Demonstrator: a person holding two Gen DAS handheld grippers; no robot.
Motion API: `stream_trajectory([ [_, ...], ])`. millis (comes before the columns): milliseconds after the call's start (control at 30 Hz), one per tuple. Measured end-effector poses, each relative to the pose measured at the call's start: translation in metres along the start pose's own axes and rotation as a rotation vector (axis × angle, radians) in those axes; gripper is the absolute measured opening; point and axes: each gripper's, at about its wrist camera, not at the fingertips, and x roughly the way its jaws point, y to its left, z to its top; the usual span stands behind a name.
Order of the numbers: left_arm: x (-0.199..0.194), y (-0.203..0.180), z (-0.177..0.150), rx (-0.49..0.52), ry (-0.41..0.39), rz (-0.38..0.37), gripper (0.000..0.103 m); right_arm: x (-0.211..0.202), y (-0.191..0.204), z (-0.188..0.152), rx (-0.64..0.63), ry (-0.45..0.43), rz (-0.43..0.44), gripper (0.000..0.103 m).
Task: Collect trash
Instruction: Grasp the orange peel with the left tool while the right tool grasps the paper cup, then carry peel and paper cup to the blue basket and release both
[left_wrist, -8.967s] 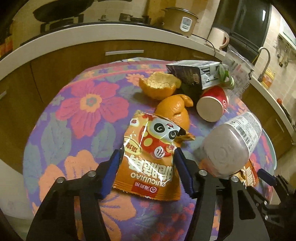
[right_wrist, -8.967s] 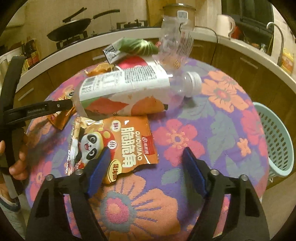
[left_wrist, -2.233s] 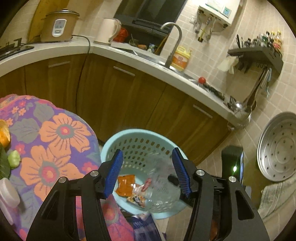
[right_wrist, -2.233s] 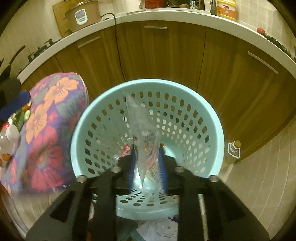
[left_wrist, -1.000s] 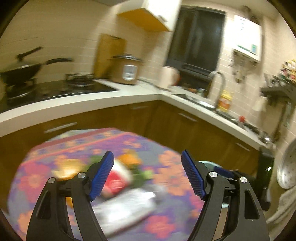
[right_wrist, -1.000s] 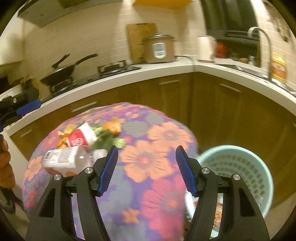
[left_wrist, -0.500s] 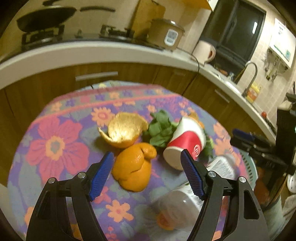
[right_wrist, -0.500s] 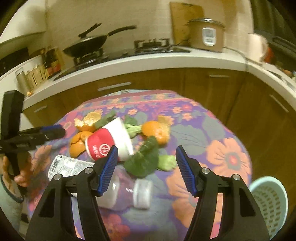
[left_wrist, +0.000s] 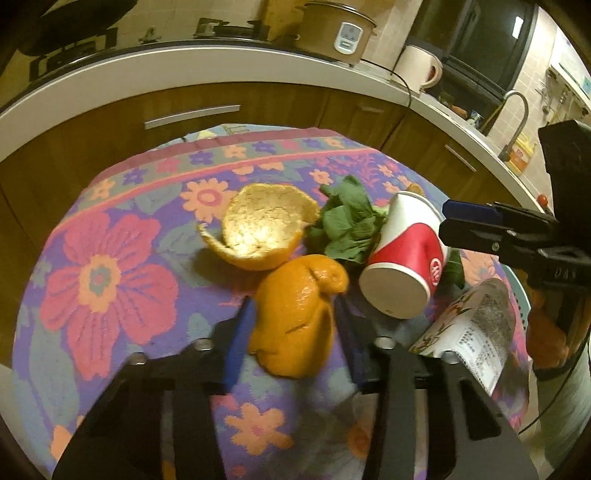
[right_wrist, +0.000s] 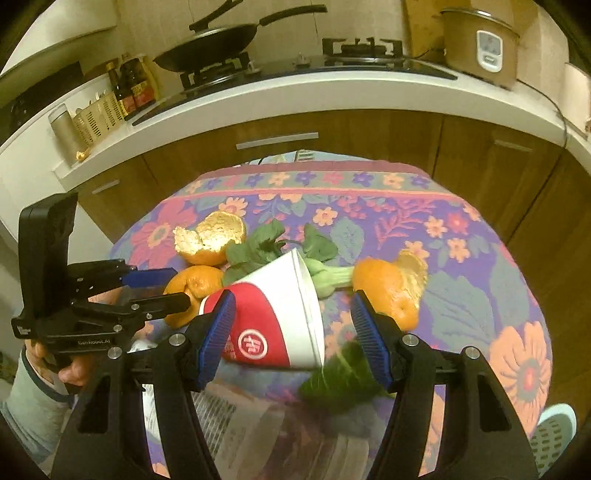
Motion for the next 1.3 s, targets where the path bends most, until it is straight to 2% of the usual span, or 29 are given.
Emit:
stream_trajectory([
  [100, -0.002, 0.007, -0.001, -0.029, -0.009, -0.029, 0.029, 0.011, 0.001, 0.004, -0.001, 0.057, 0.042, 0.058],
  [133, -0.004, 0.008, -0.002, -0.035, -0.013, -0.035, 0.026, 0.013, 0.003, 0.003, -0.008, 0.064, 0.047, 0.053],
  [167, -0.006, 0.010, -0.003, -0.043, -0.017, -0.040, 0.023, 0.013, 0.005, 0.002, -0.015, 0.069, 0.060, 0.036],
  [200, -0.008, 0.011, -0.004, -0.051, -0.019, -0.048, 0.022, 0.013, 0.007, 0.000, -0.020, 0.068, 0.067, 0.028],
  [333, -0.015, 0.012, -0.006, -0.071, -0.035, -0.088, 0.018, -0.002, 0.013, -0.004, -0.034, 0.028, 0.110, 0.014],
  [400, -0.020, 0.010, -0.006, -0.072, -0.051, -0.099, 0.017, -0.010, 0.018, -0.006, -0.047, 0.002, 0.102, 0.008],
  [600, -0.039, -0.001, -0.005, -0.062, -0.100, -0.119, 0.016, -0.035, 0.028, -0.008, -0.059, -0.088, 0.097, 0.001],
  [833, -0.067, -0.014, 0.007, -0.045, -0.188, -0.149, 0.015, -0.067, 0.023, -0.013, -0.041, -0.187, 0.042, 0.001],
  [967, -0.074, -0.029, 0.014, -0.013, -0.203, -0.164, 0.015, -0.088, 0.014, -0.023, -0.020, -0.239, 0.012, 0.001],
  [1167, -0.067, -0.071, 0.021, 0.054, -0.197, -0.186, 0.015, -0.126, -0.016, -0.051, 0.042, -0.312, -0.031, 0.001],
  [1300, -0.054, -0.115, 0.024, 0.113, -0.182, -0.213, 0.015, -0.153, -0.044, -0.079, 0.101, -0.344, -0.081, 0.001],
])
